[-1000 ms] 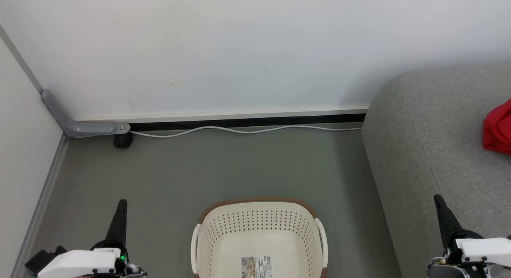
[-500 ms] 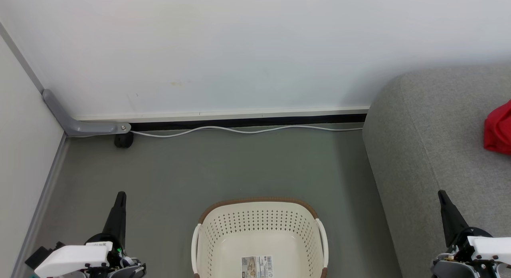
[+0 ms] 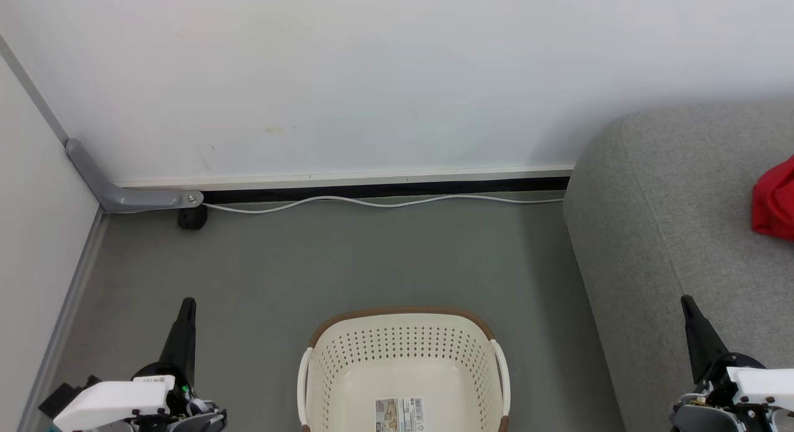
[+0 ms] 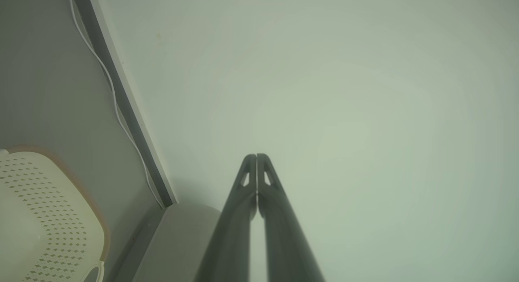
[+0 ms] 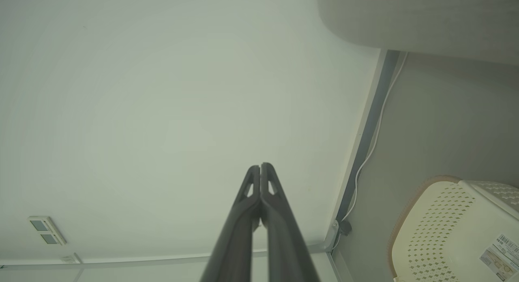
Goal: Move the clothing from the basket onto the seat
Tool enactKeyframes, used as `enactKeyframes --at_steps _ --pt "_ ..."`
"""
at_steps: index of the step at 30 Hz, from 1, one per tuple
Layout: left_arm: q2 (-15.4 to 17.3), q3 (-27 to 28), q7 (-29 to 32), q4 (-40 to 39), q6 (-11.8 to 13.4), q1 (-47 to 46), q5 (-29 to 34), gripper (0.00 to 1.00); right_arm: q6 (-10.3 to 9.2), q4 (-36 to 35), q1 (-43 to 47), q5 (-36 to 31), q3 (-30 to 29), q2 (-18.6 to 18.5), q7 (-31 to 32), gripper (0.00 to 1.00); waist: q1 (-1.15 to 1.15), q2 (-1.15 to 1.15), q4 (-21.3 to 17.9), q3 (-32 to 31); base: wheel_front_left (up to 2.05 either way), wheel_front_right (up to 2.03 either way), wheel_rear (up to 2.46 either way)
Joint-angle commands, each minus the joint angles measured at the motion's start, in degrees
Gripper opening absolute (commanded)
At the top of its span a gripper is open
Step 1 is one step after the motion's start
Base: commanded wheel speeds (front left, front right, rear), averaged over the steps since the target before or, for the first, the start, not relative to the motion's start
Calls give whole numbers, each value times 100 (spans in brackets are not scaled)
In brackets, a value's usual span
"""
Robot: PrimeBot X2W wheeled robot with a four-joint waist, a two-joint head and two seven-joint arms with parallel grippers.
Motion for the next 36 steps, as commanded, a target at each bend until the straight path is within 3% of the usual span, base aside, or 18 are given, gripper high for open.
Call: enactKeyframes --at_steps 1,36 --pt "106 189 44 -166 -24 -330 -22 0 9 -179 -256 56 93 -76 36 0 0 0 0 0 0 0 0" --pt "106 189 44 -166 -24 -330 -23 0 9 -178 -257 50 85 -70 43 0 0 0 0 0 0 0 0"
